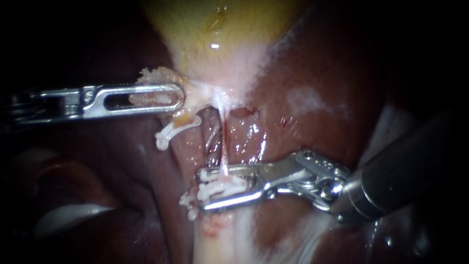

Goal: Clipping second clip right tube

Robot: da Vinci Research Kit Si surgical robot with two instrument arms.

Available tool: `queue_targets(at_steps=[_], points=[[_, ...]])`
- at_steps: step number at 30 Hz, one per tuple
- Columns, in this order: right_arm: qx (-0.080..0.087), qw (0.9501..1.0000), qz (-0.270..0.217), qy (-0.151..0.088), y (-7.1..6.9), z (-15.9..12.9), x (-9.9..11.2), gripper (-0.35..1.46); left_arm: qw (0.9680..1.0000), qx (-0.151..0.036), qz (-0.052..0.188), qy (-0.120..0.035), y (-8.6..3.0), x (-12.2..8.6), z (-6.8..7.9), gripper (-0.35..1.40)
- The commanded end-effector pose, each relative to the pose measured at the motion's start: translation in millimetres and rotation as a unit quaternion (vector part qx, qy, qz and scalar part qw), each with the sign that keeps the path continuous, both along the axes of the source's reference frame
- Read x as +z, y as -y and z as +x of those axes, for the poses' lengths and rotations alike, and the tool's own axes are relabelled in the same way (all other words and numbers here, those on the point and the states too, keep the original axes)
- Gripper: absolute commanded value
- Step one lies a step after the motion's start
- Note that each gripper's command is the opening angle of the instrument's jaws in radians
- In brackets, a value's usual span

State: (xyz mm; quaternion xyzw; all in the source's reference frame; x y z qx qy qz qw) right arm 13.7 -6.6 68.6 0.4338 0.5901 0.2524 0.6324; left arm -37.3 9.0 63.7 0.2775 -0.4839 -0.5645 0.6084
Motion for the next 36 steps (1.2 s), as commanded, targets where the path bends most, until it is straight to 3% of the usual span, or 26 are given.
queue_targets(at_steps=[1,9,15,36], points=[[-0.001,1.0000,0.006,0.002,-0.1,-0.1,0.1,0.30,1.0000,0.000,0.000,0.000,0.0,0.0,0.0,-0.35],[0.003,0.9990,0.042,0.015,-0.7,-0.9,0.7,-0.35,1.0000,0.000,0.000,0.000,0.0,0.0,0.0,-0.35],[0.019,0.9976,0.060,0.029,-1.1,-2.0,1.1,-0.35,1.0000,0.000,0.000,0.000,0.0,0.0,0.0,-0.35],[0.014,0.9975,0.058,0.037,-1.1,-2.2,1.2,-0.35,1.0000,0.000,0.000,0.000,0.0,0.1,-0.1,-0.35]])
